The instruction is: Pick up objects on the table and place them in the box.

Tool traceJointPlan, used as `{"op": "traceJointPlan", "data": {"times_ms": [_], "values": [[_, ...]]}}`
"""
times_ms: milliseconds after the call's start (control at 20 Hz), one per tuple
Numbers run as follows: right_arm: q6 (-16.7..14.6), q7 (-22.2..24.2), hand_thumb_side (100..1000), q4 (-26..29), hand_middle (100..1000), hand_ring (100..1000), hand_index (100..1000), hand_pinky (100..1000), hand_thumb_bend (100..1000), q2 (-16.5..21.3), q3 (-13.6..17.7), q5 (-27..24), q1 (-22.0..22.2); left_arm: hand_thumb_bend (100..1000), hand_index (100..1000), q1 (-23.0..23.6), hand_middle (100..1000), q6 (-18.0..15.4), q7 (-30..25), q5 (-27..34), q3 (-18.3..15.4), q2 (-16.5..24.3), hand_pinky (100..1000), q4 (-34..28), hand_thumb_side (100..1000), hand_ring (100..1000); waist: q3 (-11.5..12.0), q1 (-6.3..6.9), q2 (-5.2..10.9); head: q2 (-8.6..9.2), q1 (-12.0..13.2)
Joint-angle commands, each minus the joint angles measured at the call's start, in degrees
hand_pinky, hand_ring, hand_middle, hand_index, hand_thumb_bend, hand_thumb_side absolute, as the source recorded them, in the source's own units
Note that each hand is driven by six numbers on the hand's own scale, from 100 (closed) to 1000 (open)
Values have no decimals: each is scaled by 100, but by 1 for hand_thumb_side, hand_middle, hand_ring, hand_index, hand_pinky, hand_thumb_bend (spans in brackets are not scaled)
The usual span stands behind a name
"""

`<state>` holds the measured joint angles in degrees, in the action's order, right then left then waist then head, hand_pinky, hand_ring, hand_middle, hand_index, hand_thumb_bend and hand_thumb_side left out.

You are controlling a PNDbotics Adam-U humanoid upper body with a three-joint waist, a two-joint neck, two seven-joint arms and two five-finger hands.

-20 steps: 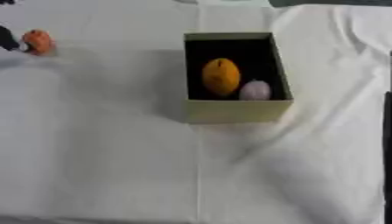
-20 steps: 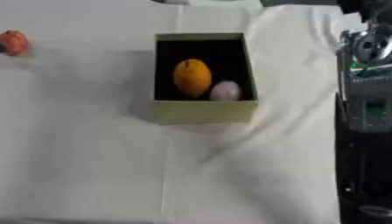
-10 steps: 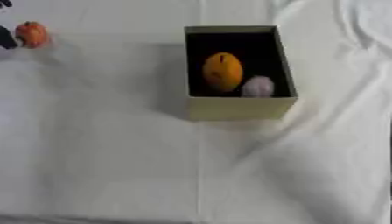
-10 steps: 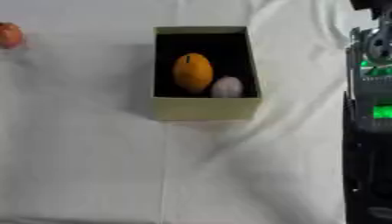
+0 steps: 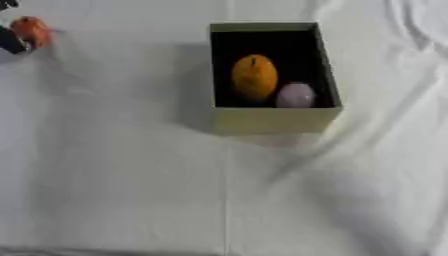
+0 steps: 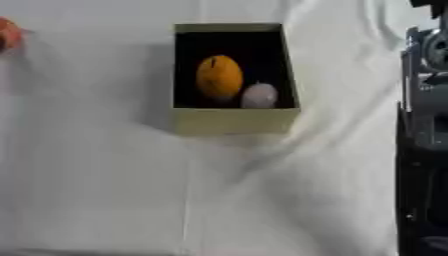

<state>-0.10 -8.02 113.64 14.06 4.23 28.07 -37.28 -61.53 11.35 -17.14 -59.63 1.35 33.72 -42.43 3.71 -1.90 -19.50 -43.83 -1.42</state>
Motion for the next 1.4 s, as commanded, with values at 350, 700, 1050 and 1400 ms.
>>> {"op": "traceJointPlan", "data": {"times_ms": [350, 700, 1050, 1400], "values": [[24, 15, 759, 95, 721, 816, 807, 848, 100, 133, 24, -41, -19, 195, 697, -191, 592, -54, 50, 314, 18, 134, 273, -228, 100, 502, 30, 42, 182, -28, -40], [-16, 16, 753, 95, 723, 816, 807, 848, 100, 91, 29, -7, 42, 234, 659, -174, 541, -201, -123, 369, 184, 217, 215, -742, 100, 467, 82, 83, 317, -28, -102], [-50, 7, 750, 95, 724, 816, 807, 848, 100, 61, 32, 31, 98, 264, 651, 12, 532, -461, -524, 432, 566, 388, 207, -1958, 100, 474, 136, 134, 426, -28, -198], [-90, 10, 746, 95, 725, 817, 807, 848, 100, 25, 22, 50, 119, 273, 654, 275, 536, -661, -1120, 850, 1041, 521, 208, -3764, 100, 478, 149, 169, 498, -28, -249]]}}
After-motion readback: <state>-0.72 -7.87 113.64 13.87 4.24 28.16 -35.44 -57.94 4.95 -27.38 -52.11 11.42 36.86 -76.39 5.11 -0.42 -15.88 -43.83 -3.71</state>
